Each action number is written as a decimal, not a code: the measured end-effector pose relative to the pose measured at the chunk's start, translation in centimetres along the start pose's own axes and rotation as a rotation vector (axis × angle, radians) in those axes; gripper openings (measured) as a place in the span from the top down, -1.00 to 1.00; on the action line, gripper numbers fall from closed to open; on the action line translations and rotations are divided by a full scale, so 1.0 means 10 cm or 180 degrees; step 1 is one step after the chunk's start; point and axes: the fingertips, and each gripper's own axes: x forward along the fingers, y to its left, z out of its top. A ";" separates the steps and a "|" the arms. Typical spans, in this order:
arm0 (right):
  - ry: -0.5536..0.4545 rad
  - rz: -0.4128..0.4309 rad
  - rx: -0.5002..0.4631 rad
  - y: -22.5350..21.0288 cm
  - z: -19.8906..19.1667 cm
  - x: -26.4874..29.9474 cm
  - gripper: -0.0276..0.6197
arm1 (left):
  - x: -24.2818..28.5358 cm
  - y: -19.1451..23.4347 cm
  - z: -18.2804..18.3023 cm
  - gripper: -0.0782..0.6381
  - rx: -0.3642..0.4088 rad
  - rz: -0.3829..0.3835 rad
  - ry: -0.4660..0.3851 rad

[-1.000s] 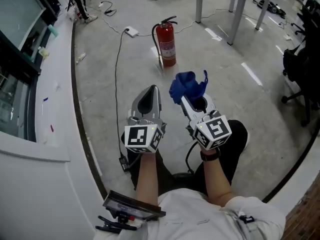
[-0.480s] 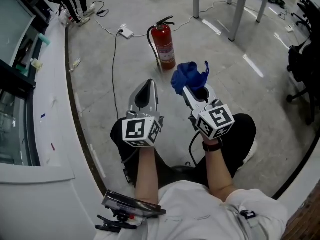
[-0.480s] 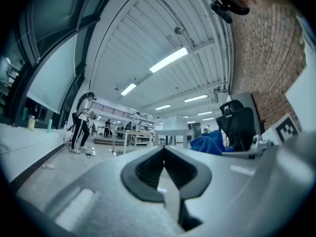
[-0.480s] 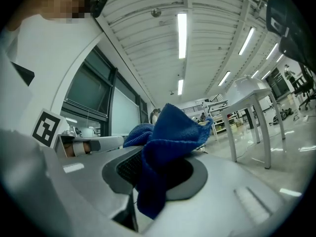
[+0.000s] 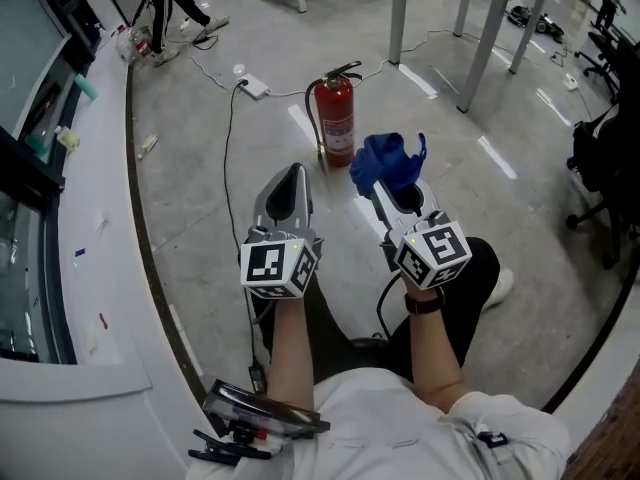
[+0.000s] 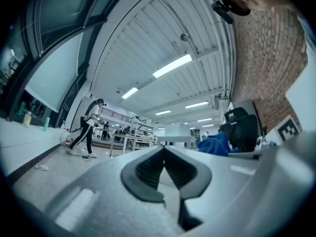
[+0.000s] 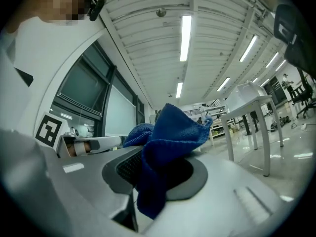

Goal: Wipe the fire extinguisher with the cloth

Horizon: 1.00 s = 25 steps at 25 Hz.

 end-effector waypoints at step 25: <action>0.0208 0.0088 0.0050 -1.46 -0.23 1.32 0.58 | 1.69 0.56 -0.48 0.79 0.0142 0.0207 0.0112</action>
